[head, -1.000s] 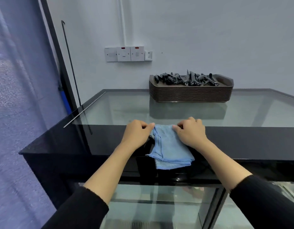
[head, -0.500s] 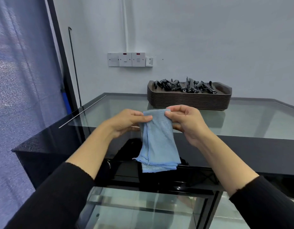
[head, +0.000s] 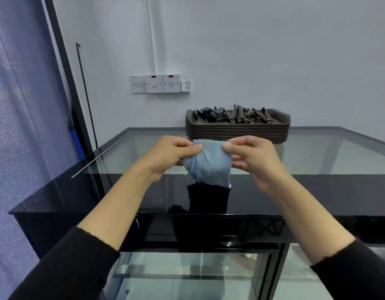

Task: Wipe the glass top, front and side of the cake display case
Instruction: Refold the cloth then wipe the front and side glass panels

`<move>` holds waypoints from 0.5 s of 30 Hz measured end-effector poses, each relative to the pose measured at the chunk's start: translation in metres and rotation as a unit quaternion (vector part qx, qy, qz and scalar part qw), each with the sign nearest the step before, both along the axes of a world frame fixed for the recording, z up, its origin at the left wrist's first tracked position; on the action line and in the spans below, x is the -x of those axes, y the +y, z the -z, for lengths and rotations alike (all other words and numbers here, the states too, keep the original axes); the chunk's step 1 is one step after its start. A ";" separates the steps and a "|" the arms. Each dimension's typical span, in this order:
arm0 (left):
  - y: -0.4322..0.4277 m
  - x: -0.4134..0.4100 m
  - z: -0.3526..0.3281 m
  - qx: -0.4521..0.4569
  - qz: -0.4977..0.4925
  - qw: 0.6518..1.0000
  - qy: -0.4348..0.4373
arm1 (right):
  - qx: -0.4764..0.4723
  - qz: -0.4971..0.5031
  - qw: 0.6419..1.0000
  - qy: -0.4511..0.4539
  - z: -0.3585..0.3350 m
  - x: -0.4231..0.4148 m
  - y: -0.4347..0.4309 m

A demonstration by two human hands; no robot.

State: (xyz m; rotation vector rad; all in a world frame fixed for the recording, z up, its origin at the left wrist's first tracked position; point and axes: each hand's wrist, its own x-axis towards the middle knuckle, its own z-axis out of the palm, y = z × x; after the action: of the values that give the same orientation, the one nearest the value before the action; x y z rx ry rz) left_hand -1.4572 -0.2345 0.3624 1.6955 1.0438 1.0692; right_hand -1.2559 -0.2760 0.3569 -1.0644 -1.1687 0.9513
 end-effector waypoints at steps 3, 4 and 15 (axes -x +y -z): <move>-0.007 -0.003 0.035 0.023 -0.005 0.999 0.047 | 0.034 0.039 0.998 -0.035 0.033 -0.002 -0.011; -0.006 -0.005 0.044 0.025 -0.019 0.998 0.051 | 0.032 0.062 0.996 -0.051 0.041 -0.001 -0.009; -0.004 -0.019 0.080 -0.066 -0.120 0.972 0.189 | 0.026 0.129 0.957 -0.259 0.077 0.001 -0.002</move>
State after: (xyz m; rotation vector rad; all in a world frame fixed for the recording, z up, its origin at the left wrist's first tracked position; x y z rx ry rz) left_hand -1.4381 -0.2386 0.2822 1.9672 1.4780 1.0013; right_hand -1.2566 -0.2780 0.2798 -1.5253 -1.3843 0.5099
